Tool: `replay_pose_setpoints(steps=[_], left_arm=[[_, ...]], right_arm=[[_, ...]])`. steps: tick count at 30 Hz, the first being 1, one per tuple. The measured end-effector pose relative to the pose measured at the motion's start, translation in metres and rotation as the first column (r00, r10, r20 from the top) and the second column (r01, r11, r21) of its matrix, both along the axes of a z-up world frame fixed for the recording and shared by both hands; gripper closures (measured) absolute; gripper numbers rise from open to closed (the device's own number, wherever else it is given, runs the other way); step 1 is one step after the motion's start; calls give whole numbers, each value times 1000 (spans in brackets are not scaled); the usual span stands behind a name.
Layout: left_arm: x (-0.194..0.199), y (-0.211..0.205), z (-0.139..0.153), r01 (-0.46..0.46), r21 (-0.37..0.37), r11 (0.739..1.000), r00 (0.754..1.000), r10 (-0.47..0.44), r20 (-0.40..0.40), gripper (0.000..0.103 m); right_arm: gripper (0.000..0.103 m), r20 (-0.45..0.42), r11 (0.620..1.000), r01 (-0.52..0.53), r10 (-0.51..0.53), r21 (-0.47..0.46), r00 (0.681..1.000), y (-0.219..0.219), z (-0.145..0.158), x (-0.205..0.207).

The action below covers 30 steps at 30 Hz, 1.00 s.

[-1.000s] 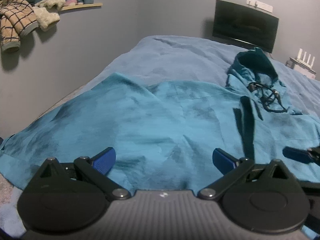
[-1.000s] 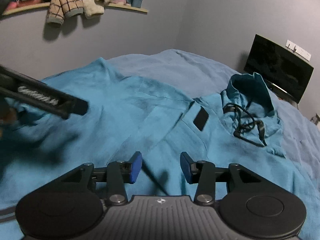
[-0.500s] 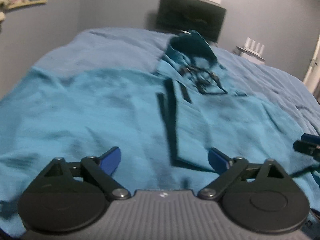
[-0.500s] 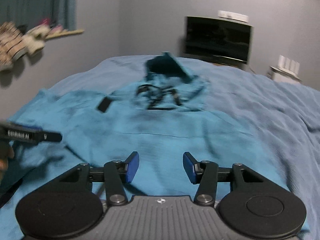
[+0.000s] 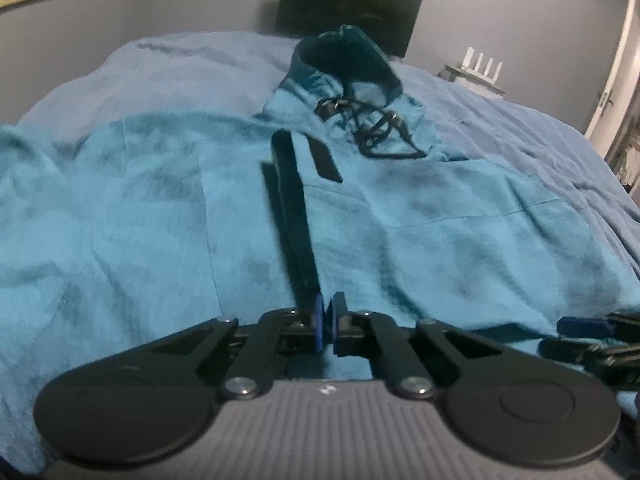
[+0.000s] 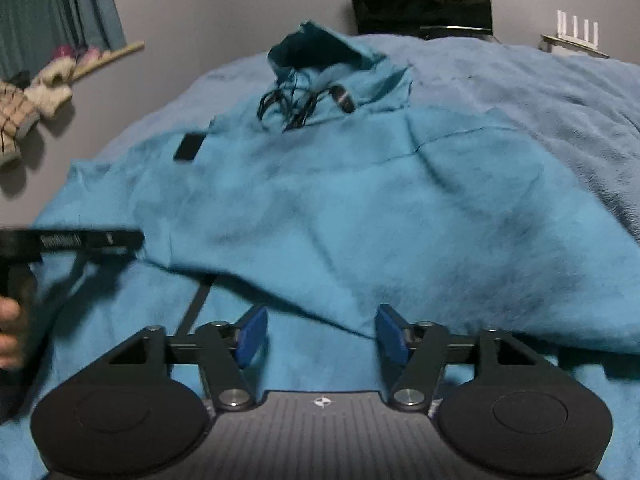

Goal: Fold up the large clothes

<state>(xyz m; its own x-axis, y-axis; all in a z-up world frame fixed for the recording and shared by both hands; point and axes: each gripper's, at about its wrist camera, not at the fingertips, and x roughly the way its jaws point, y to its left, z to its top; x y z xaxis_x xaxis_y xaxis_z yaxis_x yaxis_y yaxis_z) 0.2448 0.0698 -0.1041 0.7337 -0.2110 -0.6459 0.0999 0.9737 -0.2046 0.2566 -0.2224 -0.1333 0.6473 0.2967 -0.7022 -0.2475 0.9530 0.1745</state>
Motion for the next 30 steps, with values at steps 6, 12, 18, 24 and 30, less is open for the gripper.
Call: replay_pose_setpoints(steps=[6, 12, 18, 24, 30], left_arm=[[-8, 12, 19, -28, -27, 999, 999, 29, 27, 103], [-30, 40, 44, -111, 1, 994, 992, 111, 56, 103], [-30, 62, 35, -168, 73, 983, 984, 172, -54, 103], [-31, 44, 22, -110, 267, 957, 971, 160, -176, 66], [-58, 63, 53, -41, 325, 945, 965, 122, -234, 47]], right_arm=[[33, -13, 1000, -22, 22, 16, 1000, -3, -4, -1], [30, -47, 988, -106, 112, 116, 993, 5, 4, -6], [18, -77, 960, -235, 249, 155, 965, 22, 10, -16], [17, -128, 955, -272, 286, 114, 950, 33, 12, -20], [16, -179, 946, -319, 326, 64, 929, 53, 27, -27]])
